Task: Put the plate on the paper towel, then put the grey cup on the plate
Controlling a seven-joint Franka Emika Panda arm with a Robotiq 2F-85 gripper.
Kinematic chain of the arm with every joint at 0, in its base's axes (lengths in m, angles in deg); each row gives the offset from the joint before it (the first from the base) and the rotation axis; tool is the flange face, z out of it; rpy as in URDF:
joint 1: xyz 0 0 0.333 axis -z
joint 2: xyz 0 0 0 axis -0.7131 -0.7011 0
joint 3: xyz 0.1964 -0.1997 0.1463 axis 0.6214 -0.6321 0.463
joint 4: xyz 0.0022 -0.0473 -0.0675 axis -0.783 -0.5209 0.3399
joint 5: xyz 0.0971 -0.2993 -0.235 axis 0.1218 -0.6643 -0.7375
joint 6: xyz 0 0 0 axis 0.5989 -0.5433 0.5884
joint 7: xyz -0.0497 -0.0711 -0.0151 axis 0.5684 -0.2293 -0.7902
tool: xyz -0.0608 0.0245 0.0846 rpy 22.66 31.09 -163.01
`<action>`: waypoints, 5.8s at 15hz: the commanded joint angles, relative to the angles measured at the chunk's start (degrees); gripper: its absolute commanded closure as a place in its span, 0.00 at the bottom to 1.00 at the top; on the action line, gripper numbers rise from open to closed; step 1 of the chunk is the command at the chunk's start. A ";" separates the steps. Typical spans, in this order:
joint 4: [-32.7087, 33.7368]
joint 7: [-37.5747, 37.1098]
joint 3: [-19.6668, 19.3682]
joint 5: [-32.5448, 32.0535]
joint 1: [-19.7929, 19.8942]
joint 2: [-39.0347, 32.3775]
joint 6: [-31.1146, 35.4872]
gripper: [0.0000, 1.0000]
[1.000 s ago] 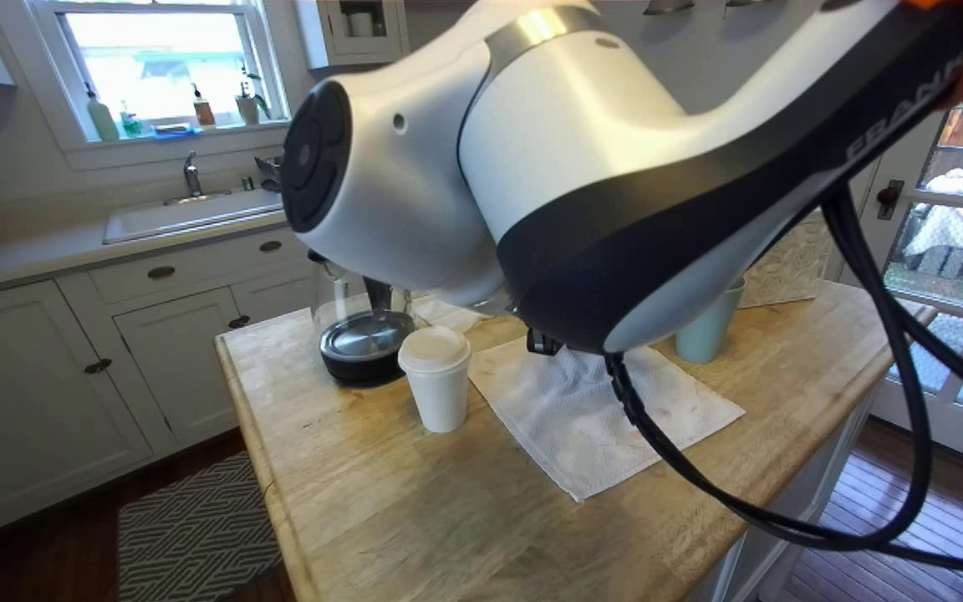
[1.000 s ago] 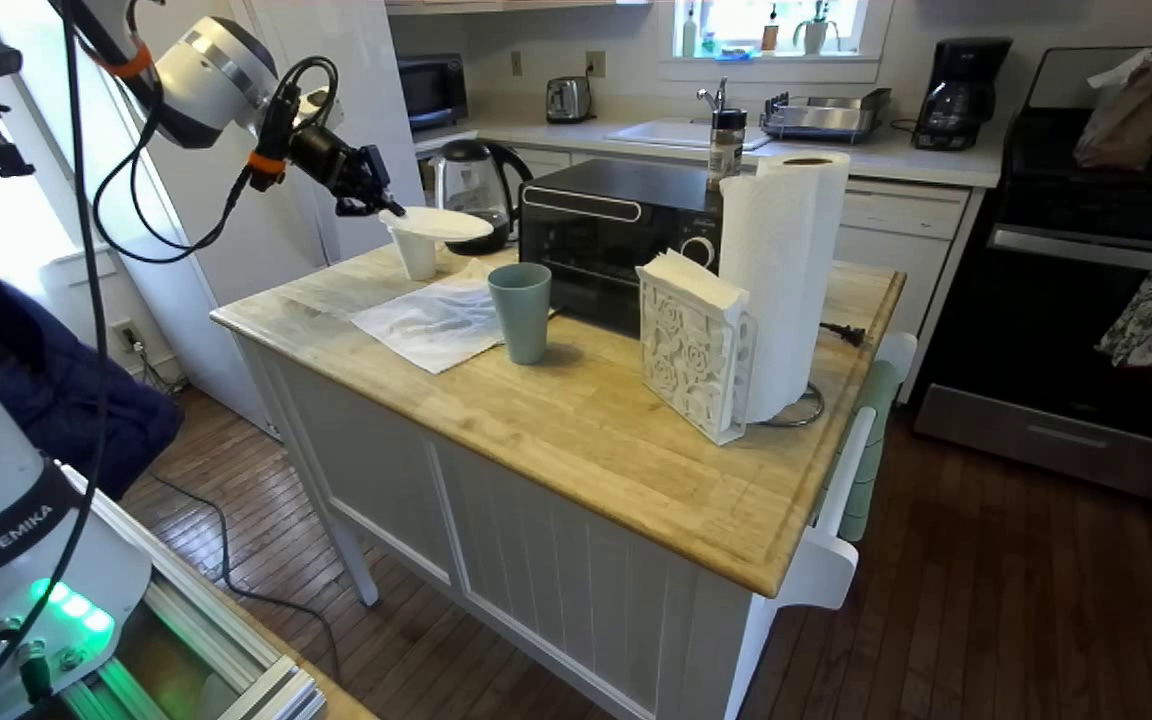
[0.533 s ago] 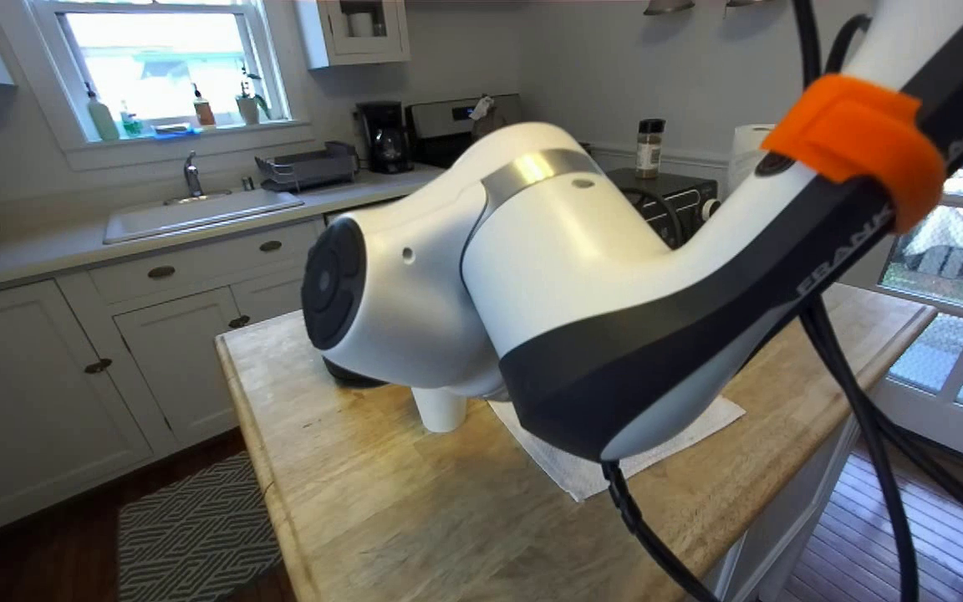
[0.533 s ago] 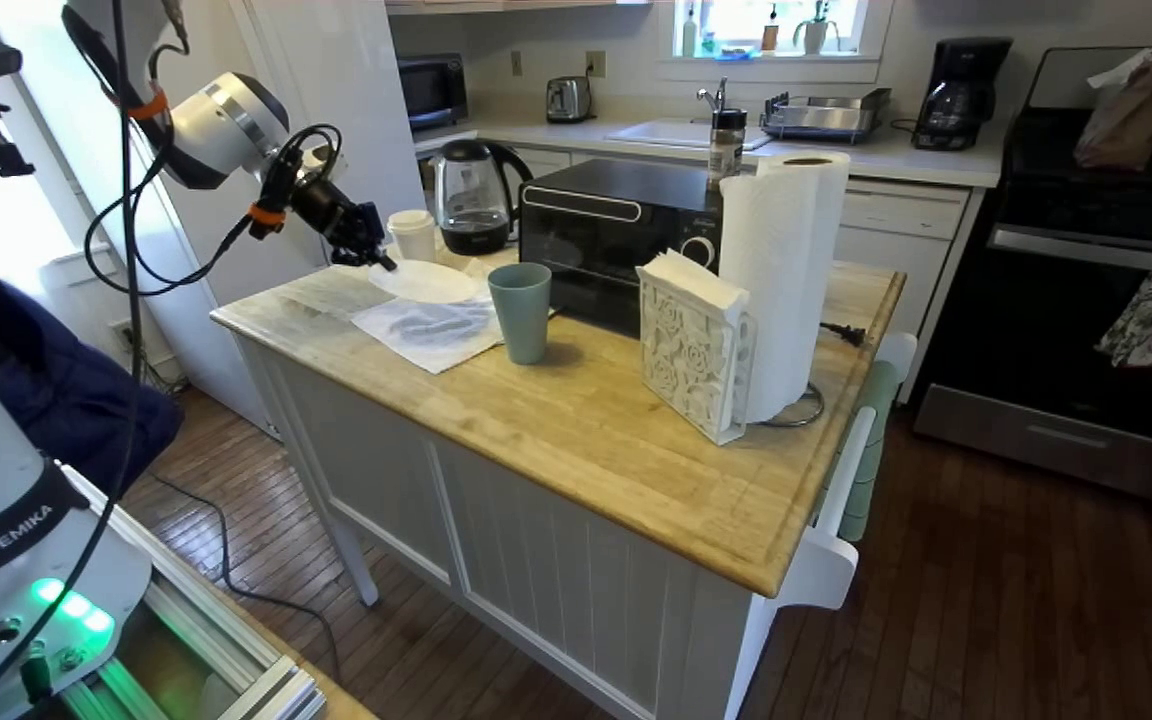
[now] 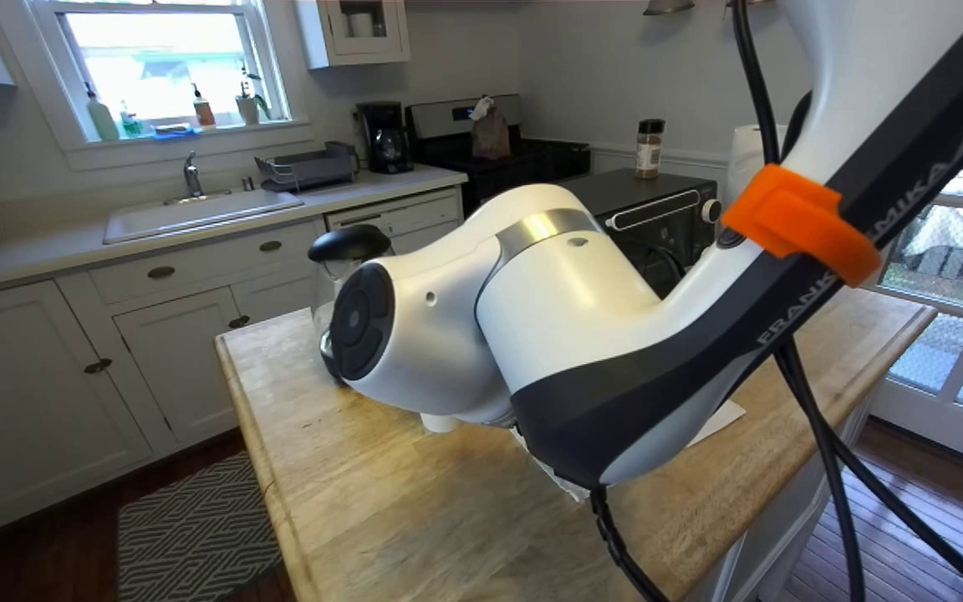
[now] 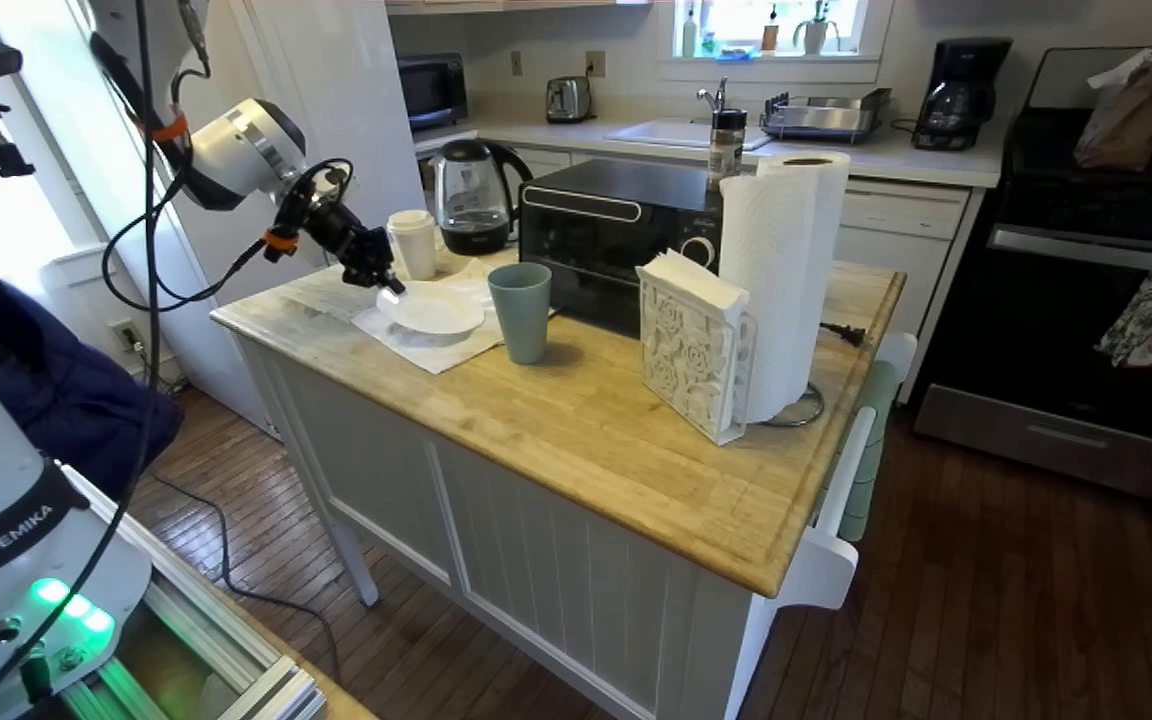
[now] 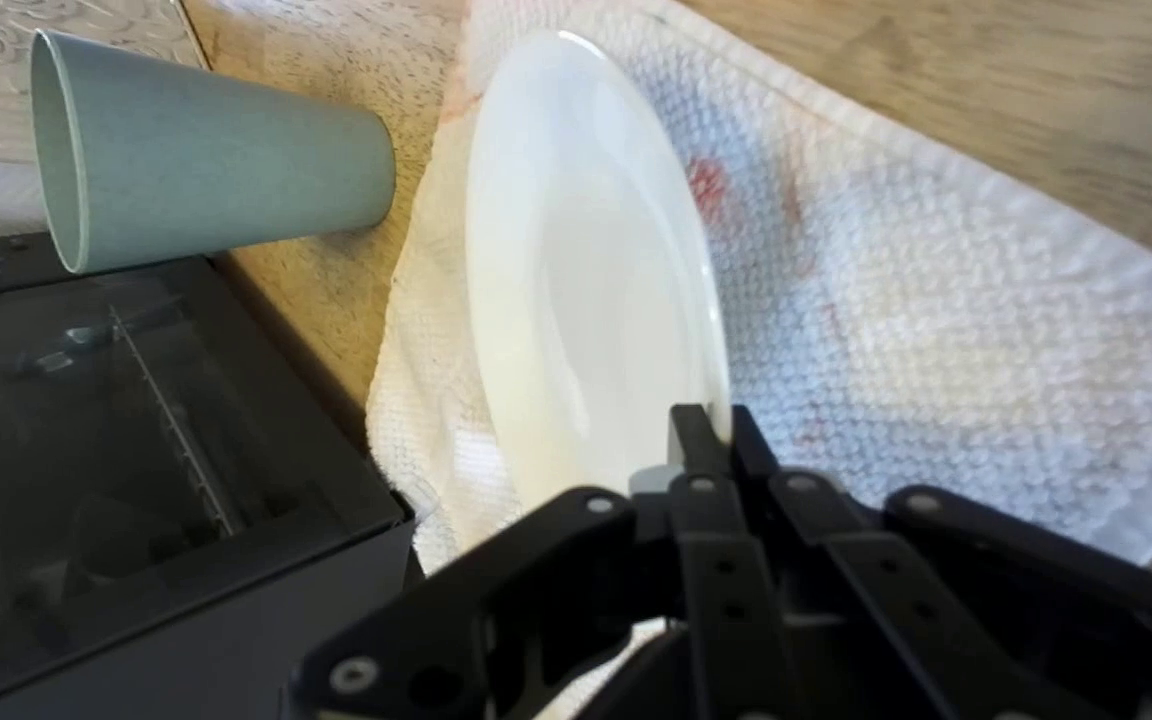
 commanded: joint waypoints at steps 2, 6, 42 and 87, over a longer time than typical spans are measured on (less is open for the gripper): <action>1.48 -1.51 -2.04 -0.91 -1.78 -0.37 0.18 0.99; 2.59 -2.45 -2.73 -2.40 -2.80 -1.58 0.25 0.99; -9.19 -0.71 -7.47 11.55 10.08 16.81 14.29 0.00; -23.52 14.68 -19.62 44.80 22.64 28.91 31.45 0.99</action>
